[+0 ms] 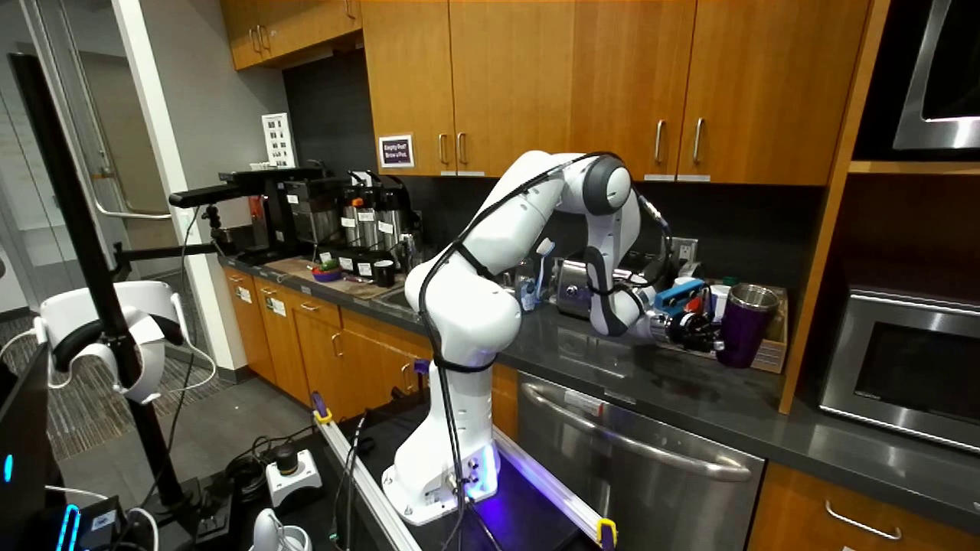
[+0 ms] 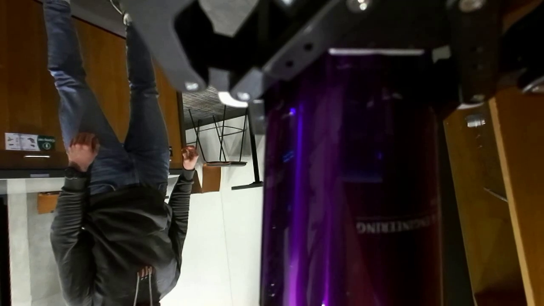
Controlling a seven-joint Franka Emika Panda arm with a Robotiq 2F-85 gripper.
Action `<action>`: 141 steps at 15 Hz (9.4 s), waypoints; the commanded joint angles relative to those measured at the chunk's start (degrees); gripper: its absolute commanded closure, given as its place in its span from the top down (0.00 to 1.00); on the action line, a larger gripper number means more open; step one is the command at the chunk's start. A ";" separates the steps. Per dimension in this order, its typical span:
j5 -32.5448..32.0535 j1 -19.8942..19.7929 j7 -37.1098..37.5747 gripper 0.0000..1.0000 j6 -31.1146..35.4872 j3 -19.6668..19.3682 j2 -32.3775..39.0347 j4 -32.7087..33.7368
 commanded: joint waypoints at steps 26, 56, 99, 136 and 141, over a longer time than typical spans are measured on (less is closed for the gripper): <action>-2.45 1.55 -13.07 0.57 -2.33 -1.70 9.67 11.07; -1.90 1.02 -13.35 1.00 -1.61 -1.82 10.90 12.26; -18.83 2.23 1.75 1.00 -2.66 -3.76 2.03 -6.29; -36.16 4.77 7.03 1.00 11.39 -1.51 -10.47 -26.74; -36.17 4.77 7.03 1.00 11.40 -1.51 -10.47 -26.77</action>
